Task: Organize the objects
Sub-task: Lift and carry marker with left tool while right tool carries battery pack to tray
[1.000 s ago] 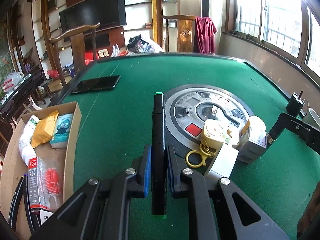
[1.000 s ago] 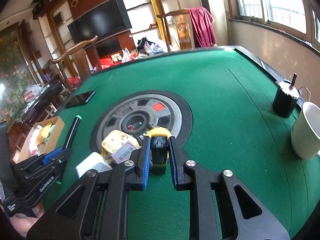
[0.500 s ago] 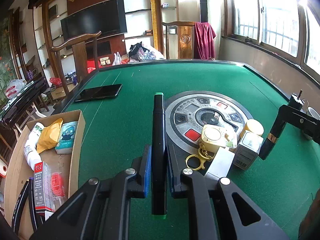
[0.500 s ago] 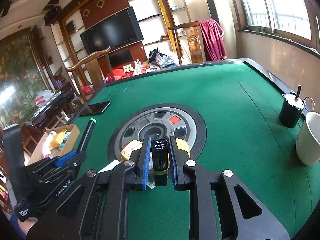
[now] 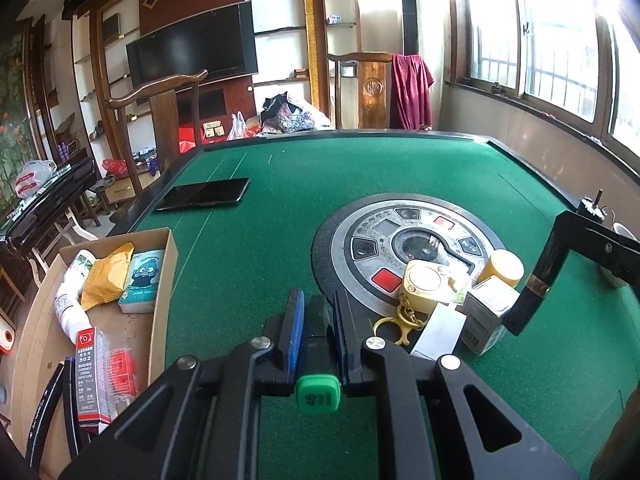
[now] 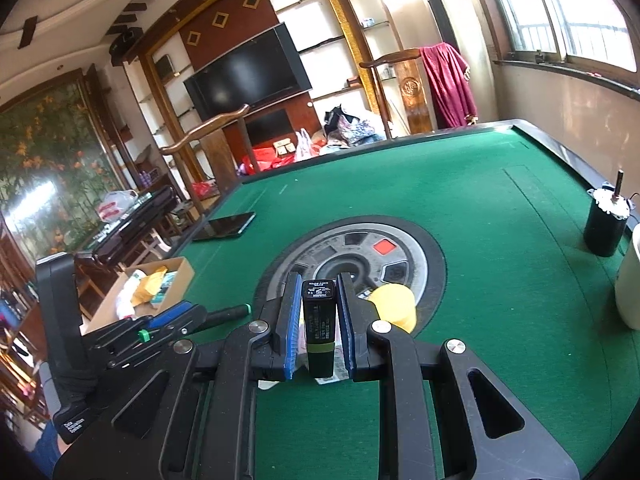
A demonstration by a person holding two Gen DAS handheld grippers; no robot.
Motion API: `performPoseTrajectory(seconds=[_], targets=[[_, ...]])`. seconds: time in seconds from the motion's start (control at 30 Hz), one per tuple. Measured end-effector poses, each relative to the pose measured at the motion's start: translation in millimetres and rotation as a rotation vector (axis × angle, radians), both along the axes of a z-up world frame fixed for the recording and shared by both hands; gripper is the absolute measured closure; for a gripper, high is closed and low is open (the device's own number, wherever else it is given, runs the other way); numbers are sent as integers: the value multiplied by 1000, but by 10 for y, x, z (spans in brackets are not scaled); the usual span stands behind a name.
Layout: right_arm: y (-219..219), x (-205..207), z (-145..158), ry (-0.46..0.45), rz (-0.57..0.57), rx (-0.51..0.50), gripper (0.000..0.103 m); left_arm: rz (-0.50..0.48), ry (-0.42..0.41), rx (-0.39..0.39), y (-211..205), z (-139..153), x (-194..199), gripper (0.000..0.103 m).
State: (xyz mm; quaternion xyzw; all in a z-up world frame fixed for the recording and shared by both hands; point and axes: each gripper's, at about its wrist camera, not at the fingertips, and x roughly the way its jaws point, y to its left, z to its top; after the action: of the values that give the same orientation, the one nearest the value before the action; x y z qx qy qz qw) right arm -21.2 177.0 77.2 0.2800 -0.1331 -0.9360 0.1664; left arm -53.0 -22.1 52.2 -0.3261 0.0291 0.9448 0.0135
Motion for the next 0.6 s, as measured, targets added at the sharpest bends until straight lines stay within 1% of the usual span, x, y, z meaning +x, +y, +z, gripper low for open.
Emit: performPoseTrajectory(seconds=[0.07, 0.27, 0.4, 0.5, 0.6], targets=[[-10, 17, 8, 3, 14, -18, 86, 4, 13, 2, -23, 41, 34, 90], [-66, 85, 58, 12, 52, -81, 86, 27, 41, 48, -213, 181, 239, 90], [-175, 156, 71, 14, 75, -93, 86, 34, 57, 74, -356, 269, 382, 90], [-262, 212, 74, 11, 98, -115, 86, 27, 58, 95, -457, 313, 476, 90], [-368, 267, 78, 4, 125, -143, 86, 28, 80, 101, -580, 400, 605, 90]])
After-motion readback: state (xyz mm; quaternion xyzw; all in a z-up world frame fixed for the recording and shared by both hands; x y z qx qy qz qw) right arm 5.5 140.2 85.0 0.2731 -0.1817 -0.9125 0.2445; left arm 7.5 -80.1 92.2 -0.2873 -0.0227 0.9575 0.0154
